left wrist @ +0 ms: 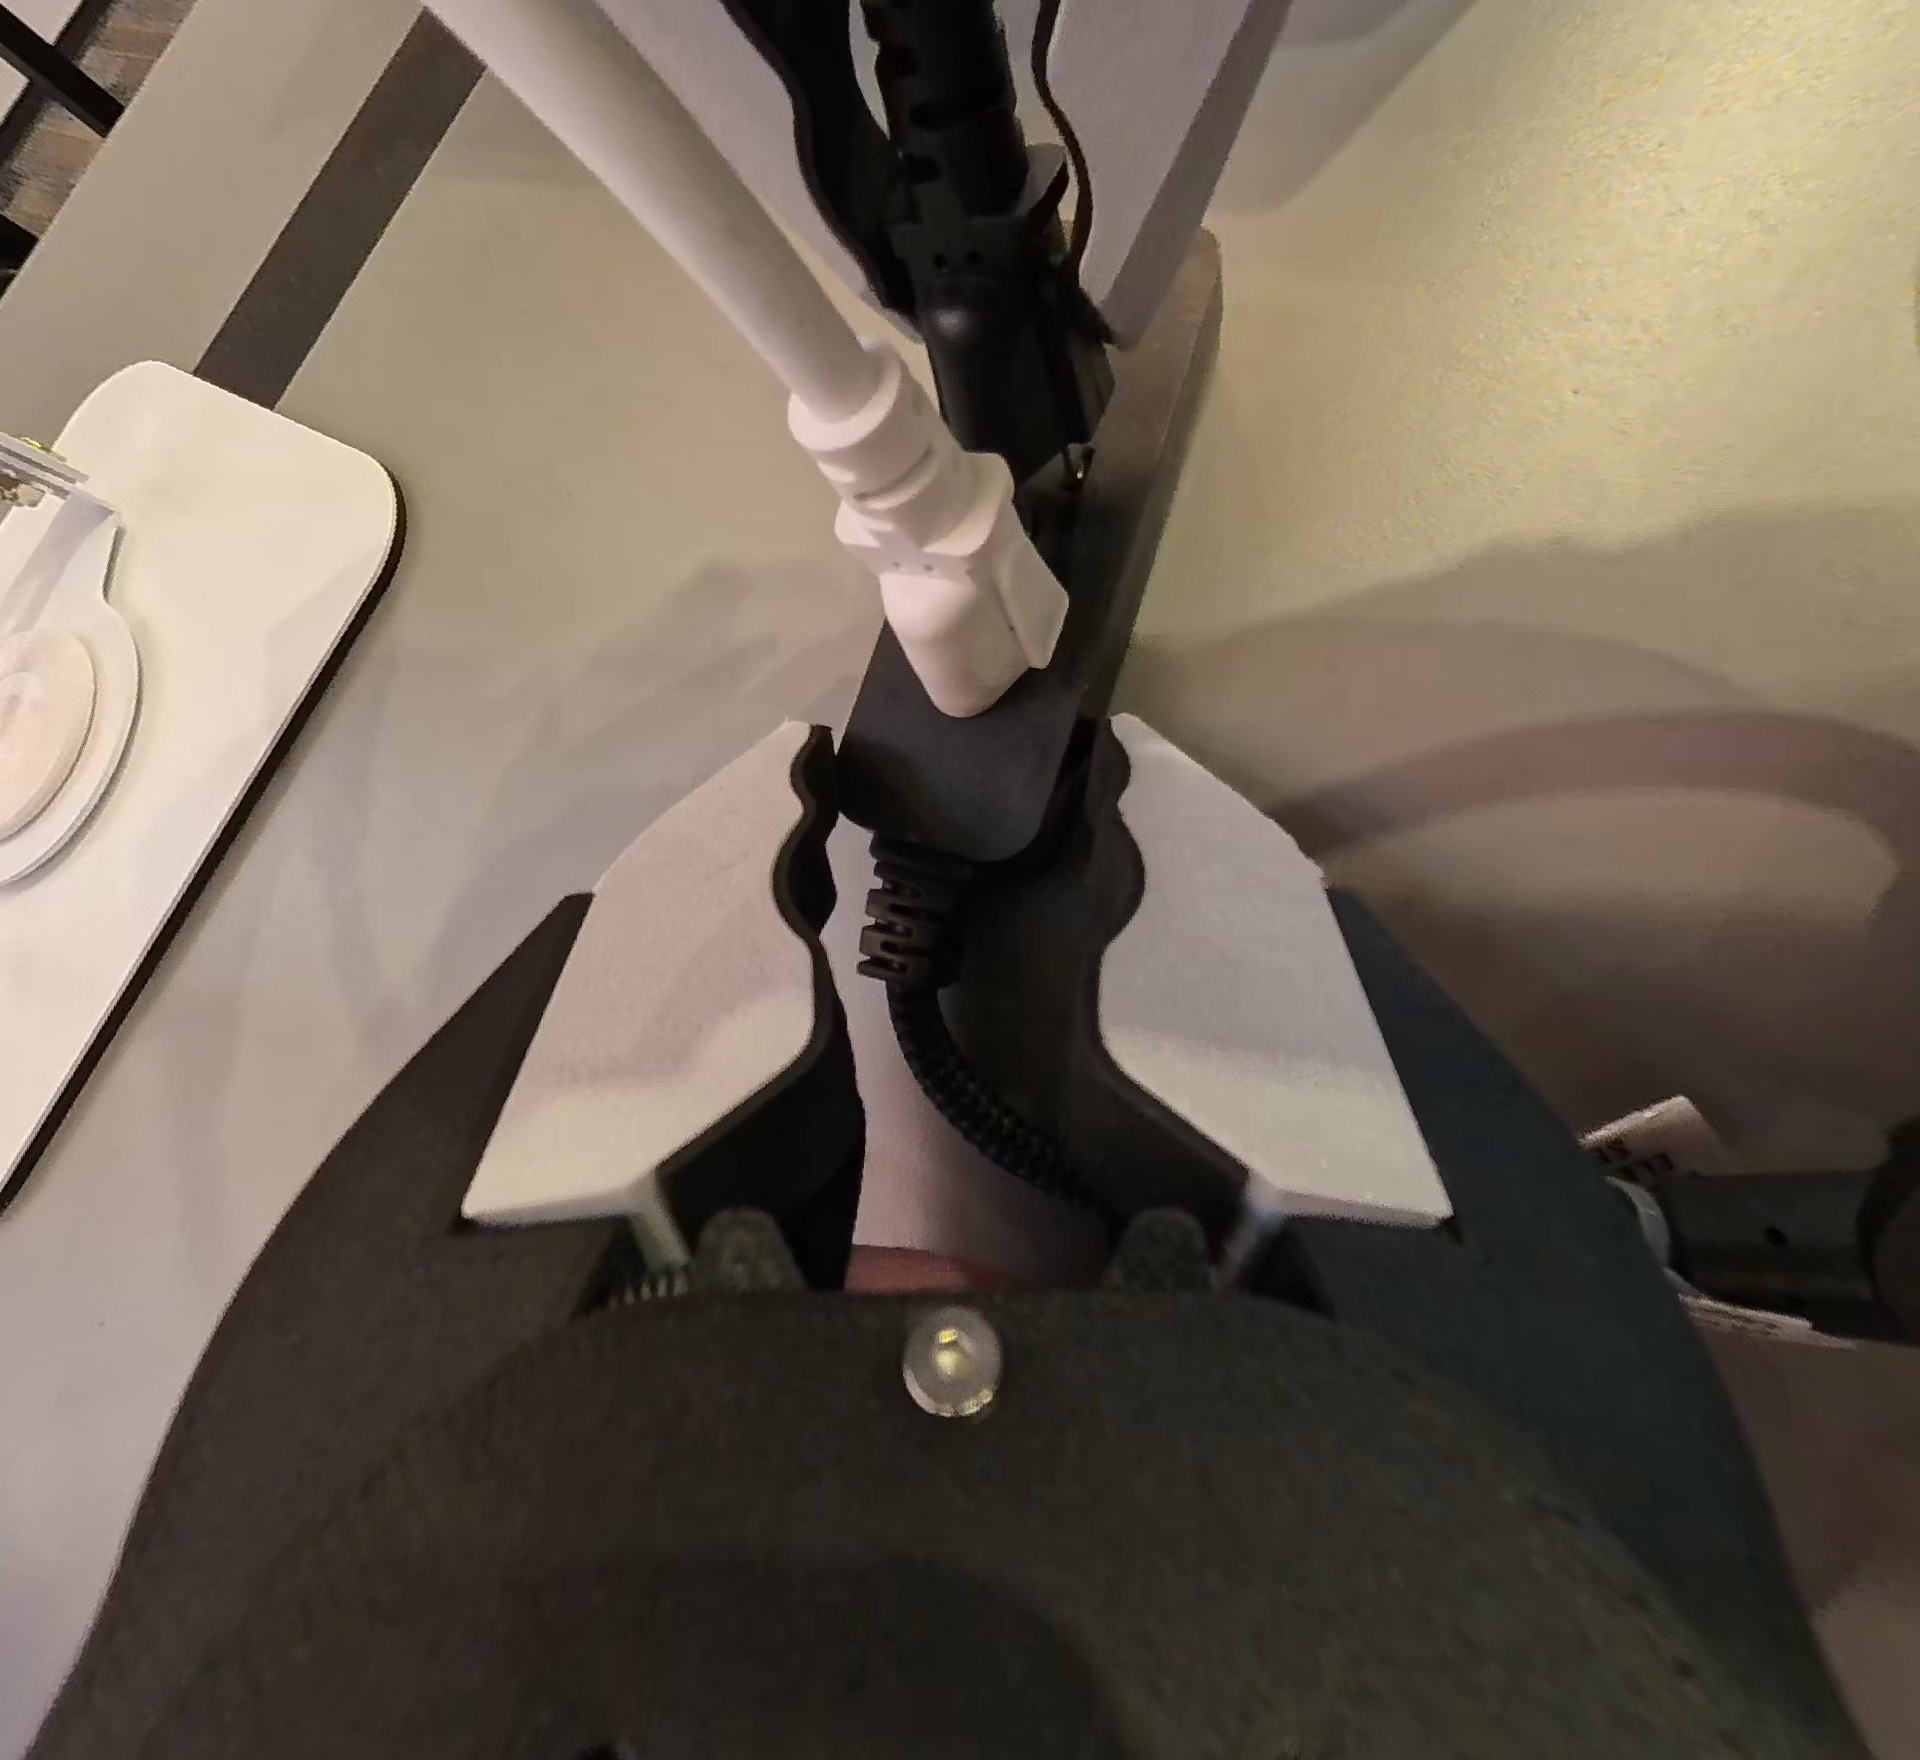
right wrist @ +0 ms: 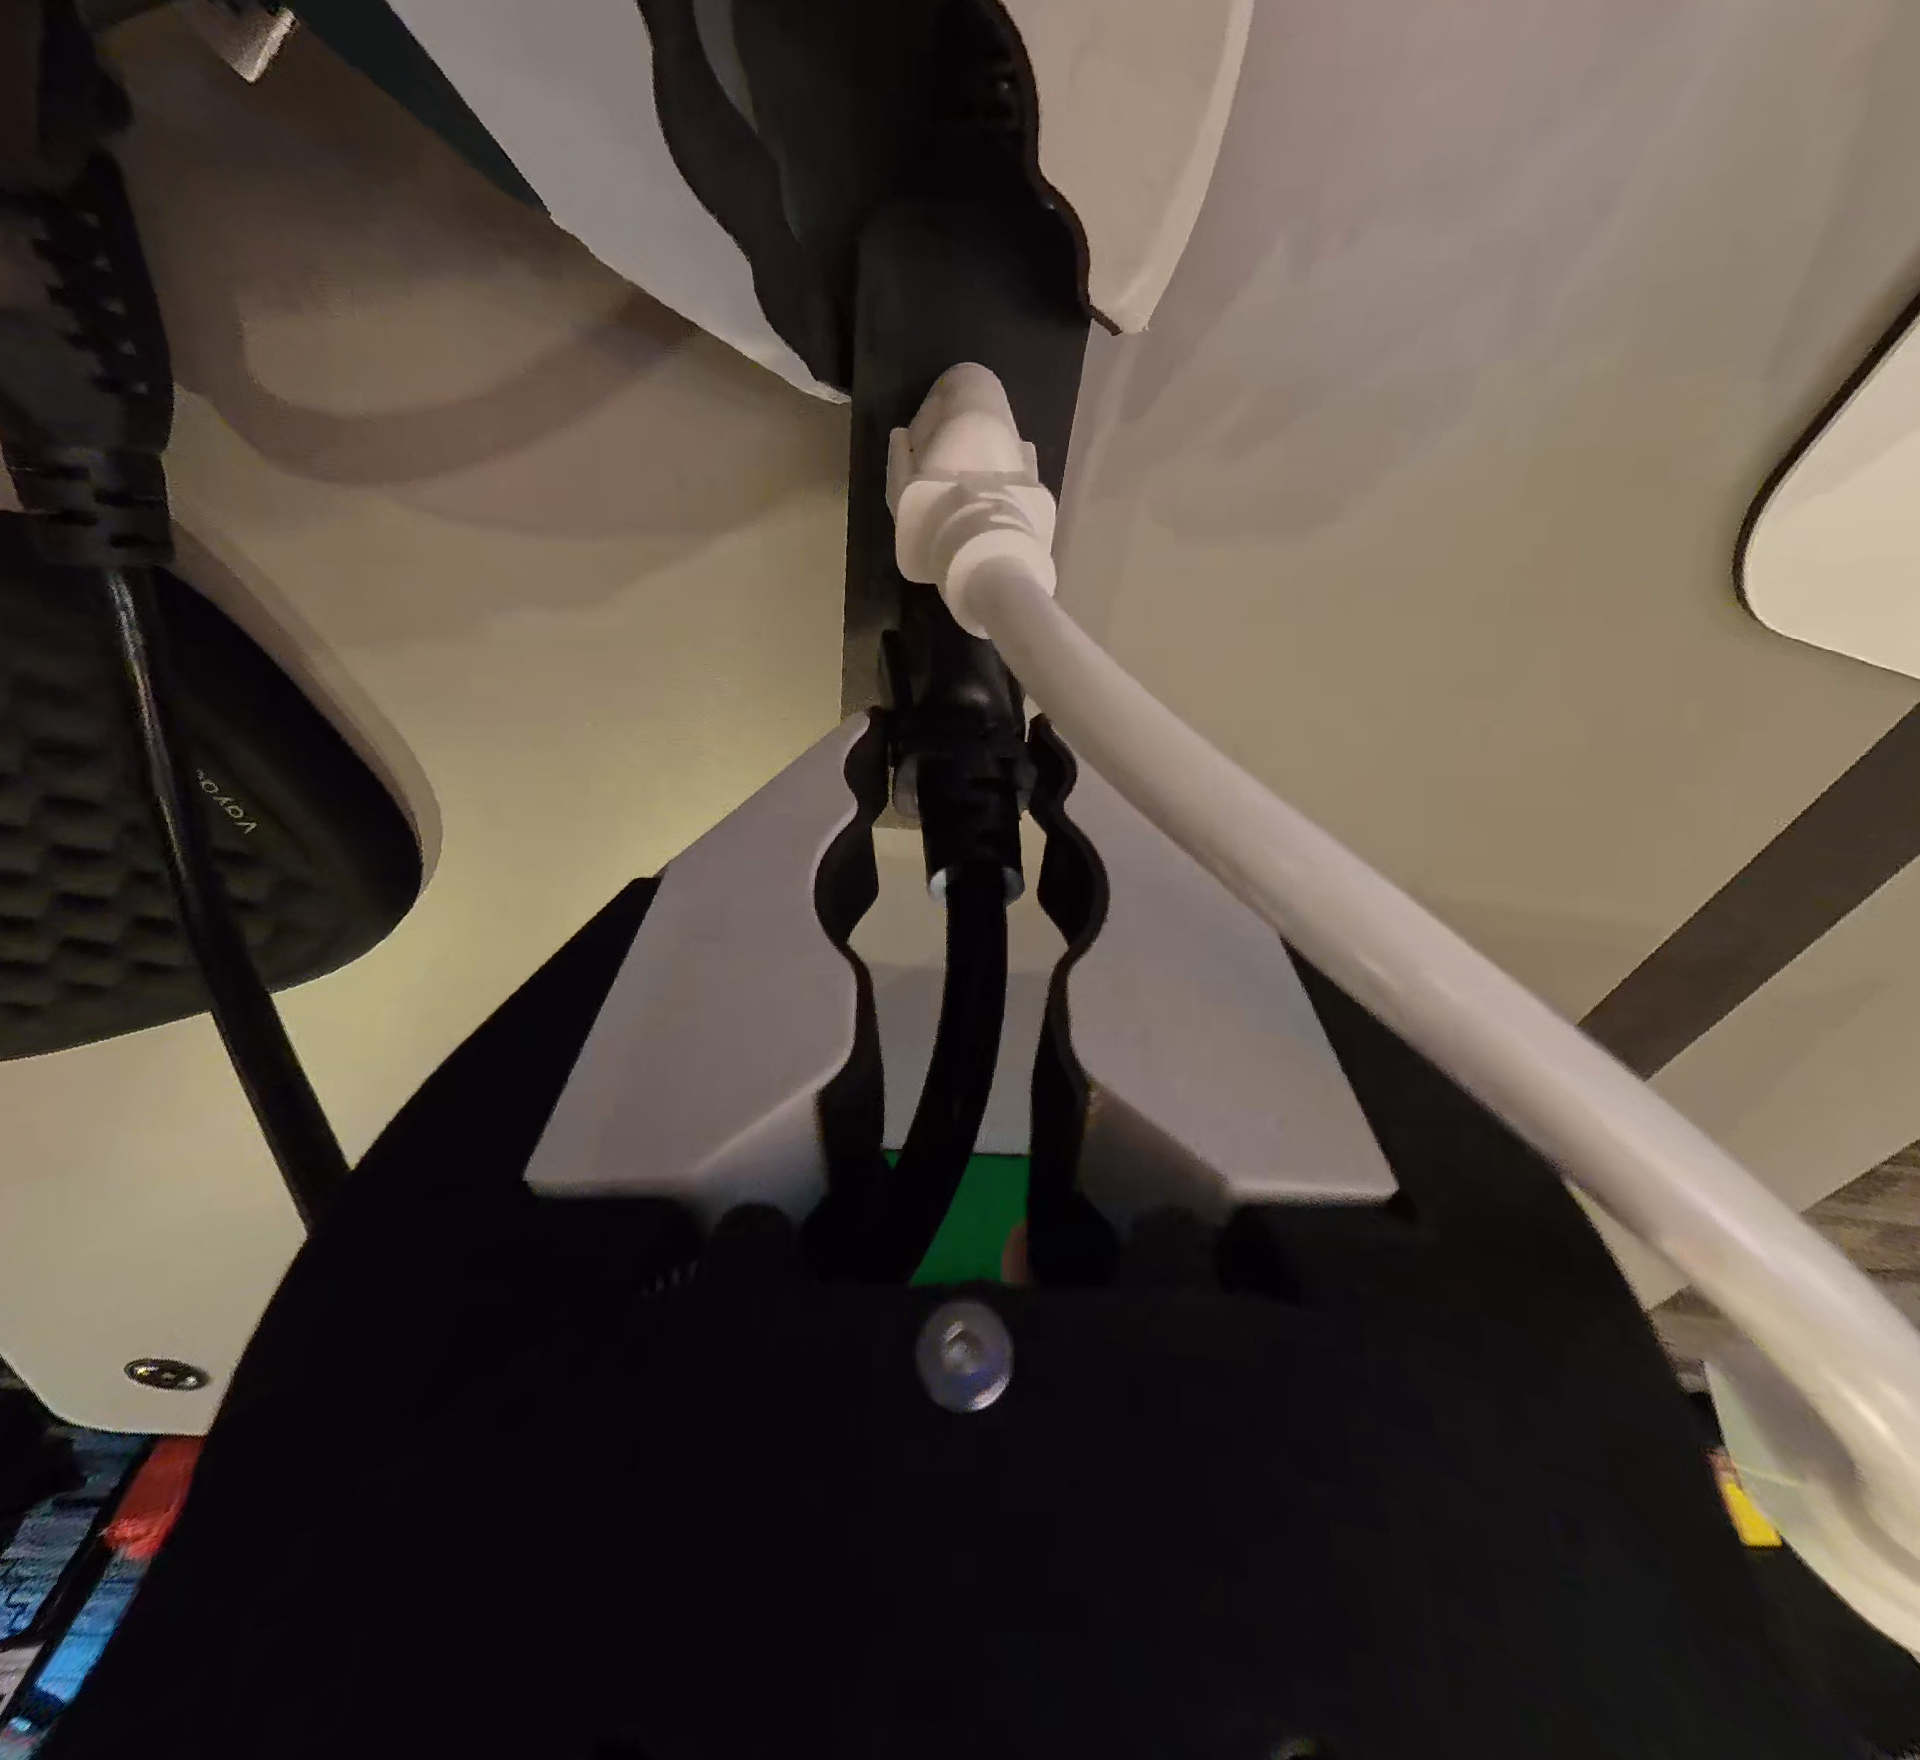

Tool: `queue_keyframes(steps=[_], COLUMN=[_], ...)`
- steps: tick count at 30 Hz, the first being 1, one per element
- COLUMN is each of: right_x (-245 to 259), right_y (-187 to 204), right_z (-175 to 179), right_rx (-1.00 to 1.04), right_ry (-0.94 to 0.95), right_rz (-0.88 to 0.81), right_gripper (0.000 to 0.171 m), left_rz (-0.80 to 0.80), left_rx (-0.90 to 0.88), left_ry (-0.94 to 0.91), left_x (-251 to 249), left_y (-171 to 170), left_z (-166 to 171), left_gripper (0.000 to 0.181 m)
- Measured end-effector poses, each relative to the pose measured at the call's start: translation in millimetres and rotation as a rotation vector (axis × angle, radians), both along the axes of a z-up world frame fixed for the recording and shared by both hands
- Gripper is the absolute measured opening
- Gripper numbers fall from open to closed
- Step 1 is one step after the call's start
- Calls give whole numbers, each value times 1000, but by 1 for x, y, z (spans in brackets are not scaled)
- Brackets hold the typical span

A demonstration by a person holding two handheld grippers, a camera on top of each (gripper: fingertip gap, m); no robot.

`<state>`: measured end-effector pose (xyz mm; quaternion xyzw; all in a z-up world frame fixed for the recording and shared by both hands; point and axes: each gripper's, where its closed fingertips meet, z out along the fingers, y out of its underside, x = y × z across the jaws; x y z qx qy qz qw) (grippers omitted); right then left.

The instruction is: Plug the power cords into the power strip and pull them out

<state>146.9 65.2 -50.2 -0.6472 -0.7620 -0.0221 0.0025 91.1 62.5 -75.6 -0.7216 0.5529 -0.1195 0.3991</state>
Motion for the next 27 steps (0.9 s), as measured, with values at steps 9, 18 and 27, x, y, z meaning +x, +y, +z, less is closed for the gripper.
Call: queue_keyframes(steps=[9, 18, 27], right_x=[-6, -6, -5], right_y=[-2, -3, 0], right_z=[1, 8, 15], right_rx=[-48, -37, -6], right_ry=[136, 174, 187], right_rz=[-73, -96, -116], right_gripper=[25, 27, 22], left_rz=[-2, -5, -5], left_rx=[1, 0, 1], left_ry=[0, -1, 0], left_x=[0, 0, 0], left_y=[0, 0, 0], left_z=[0, 0, 0], left_gripper=[46, 46, 46])
